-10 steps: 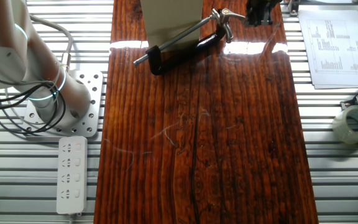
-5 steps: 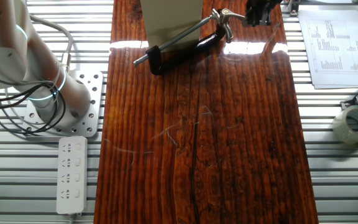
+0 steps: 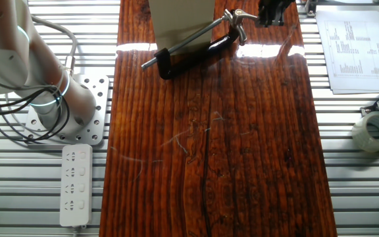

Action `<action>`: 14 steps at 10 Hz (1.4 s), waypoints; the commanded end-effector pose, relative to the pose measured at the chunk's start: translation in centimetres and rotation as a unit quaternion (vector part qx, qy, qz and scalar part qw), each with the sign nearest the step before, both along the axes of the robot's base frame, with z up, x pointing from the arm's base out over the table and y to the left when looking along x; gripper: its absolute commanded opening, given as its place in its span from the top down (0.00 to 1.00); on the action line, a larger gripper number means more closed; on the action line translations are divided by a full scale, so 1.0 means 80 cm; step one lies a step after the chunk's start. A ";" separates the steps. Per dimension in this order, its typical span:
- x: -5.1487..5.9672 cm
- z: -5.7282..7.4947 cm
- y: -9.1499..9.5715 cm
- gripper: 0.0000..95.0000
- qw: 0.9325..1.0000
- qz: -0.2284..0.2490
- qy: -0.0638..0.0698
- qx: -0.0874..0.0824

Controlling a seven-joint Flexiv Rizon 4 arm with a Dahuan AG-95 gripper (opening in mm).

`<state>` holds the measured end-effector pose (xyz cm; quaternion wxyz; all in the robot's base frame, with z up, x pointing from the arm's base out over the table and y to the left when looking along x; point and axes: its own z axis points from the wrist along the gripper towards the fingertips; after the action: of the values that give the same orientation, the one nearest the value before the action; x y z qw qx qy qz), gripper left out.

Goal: Turn on the water tap

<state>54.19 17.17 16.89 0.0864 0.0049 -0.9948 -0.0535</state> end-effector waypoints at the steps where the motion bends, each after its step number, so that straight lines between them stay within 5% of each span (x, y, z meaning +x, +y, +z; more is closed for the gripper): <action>1: -0.001 0.000 0.002 1.00 1.000 -0.010 0.006 -0.002; 14: -0.008 -0.003 0.016 1.00 1.000 -0.015 0.013 0.002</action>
<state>53.62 18.51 16.66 0.0983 -0.0110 -0.9935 -0.0569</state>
